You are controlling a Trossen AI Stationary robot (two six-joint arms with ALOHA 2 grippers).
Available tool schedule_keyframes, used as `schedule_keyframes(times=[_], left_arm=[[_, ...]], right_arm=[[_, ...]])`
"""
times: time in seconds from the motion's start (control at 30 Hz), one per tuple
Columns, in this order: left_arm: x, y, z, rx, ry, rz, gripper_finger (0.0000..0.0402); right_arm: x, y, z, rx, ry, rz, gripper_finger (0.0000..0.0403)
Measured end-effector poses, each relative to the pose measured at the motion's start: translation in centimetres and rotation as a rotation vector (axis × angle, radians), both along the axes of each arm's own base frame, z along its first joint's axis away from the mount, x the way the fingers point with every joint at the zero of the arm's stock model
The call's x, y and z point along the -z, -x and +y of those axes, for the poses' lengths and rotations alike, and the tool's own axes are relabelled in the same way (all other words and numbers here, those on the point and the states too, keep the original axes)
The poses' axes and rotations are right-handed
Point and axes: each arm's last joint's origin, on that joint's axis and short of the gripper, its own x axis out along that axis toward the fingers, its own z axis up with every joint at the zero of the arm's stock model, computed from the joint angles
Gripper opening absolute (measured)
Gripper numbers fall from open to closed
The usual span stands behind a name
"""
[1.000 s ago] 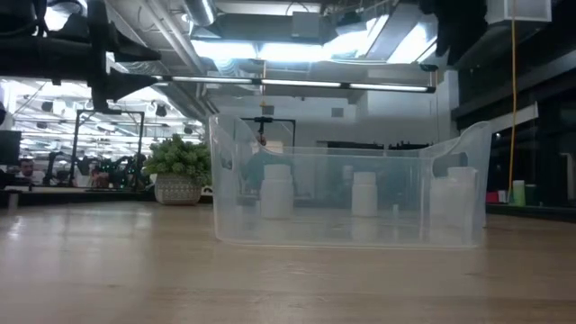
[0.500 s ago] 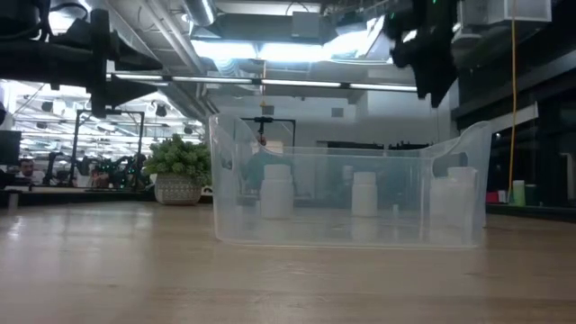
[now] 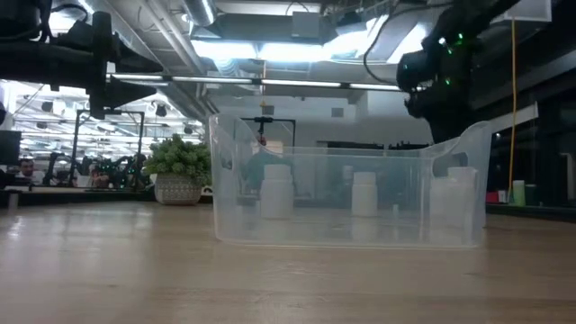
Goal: Pick and place pill bottles into a basket
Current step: Put the white medicine bottle into the transparent bin
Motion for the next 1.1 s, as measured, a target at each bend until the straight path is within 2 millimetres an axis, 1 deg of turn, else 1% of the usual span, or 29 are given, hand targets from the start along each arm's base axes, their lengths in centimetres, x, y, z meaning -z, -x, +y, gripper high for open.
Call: schedule_keyframes(times=[0.1,0.2,0.3,0.43,0.67,0.83,0.97,1.1], left_arm=[[0.0,0.0,0.0,-0.006,0.0,0.0,0.0253],[0.0,0.0,0.0,-0.005,0.007,-0.005,0.0253],[0.0,0.0,0.0,0.0,0.034,-0.027,0.0253],[0.0,0.0,0.0,0.002,0.046,-0.037,0.0253],[0.0,0.0,0.0,0.003,0.048,-0.039,0.0253],[0.0,0.0,0.0,0.003,0.048,-0.039,0.0253],[0.0,0.0,0.0,0.004,0.048,-0.039,0.0253],[0.0,0.0,0.0,0.004,0.048,-0.039,0.0253]], right_arm=[[1.9,-0.1,0.4,-0.012,0.013,-0.003,0.04],[3.0,-0.3,0.4,-0.001,0.056,-0.023,0.04],[3.1,-0.5,0.1,0.006,0.102,-0.027,0.04],[3.2,-0.5,-0.1,-0.006,0.116,-0.023,0.04],[4.8,-1.2,-0.8,-0.044,0.084,0.016,0.04],[5.5,-1.6,-1.2,-0.048,0.092,0.008,0.0398],[5.6,-1.5,-1.2,-0.047,0.078,0.022,0.0375],[5.7,-1.5,-1.2,-0.043,0.072,0.027,0.0331]])
